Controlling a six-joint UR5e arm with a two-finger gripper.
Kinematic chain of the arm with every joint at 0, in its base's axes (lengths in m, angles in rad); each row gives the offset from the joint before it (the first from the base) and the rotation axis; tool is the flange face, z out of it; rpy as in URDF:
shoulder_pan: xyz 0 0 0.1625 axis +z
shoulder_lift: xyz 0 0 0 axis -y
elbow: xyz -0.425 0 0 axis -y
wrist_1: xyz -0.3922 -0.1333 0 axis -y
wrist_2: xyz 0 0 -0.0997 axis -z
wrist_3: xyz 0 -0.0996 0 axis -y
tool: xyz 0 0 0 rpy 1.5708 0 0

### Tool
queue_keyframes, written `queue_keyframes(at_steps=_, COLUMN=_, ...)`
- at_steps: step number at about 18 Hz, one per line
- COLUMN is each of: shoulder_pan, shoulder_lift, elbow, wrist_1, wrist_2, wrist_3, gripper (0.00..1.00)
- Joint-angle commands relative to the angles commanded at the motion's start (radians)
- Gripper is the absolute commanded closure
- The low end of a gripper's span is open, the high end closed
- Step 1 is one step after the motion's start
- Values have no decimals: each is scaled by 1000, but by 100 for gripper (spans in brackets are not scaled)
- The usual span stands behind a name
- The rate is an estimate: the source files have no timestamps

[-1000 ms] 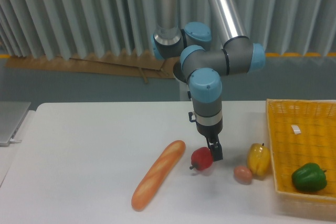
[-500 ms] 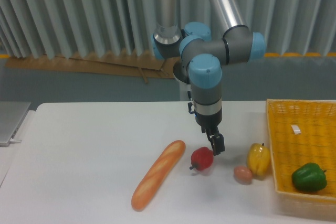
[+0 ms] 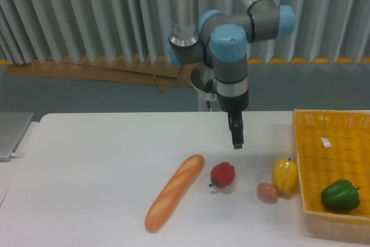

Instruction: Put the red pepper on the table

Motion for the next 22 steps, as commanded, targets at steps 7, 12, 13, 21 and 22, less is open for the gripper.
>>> queue_keyframes(at_steps=7, shoulder_pan=-23, shoulder_lift=21, elbow=46, wrist_1=-90, wrist_2=-43, wrist_3=2, gripper=0)
queue_keyframes(at_steps=12, shoulder_pan=-28, shoulder_lift=74, elbow=38, wrist_1=-107, wrist_2=-19, wrist_3=2, gripper=0)
queue_keyframes(at_steps=13, shoulder_pan=-23, shoulder_lift=75, elbow=35, wrist_1=-111, wrist_2=-19, wrist_3=2, gripper=0)
queue_keyframes(at_steps=21, shoulder_pan=-26, shoulder_lift=78, elbow=28, wrist_1=-130, wrist_2=0, wrist_3=3, gripper=0)
queue_keyframes(at_steps=22, shoulder_pan=-26, shoulder_lift=80, elbow=25, wrist_1=-130, wrist_2=1, wrist_3=3, gripper=0)
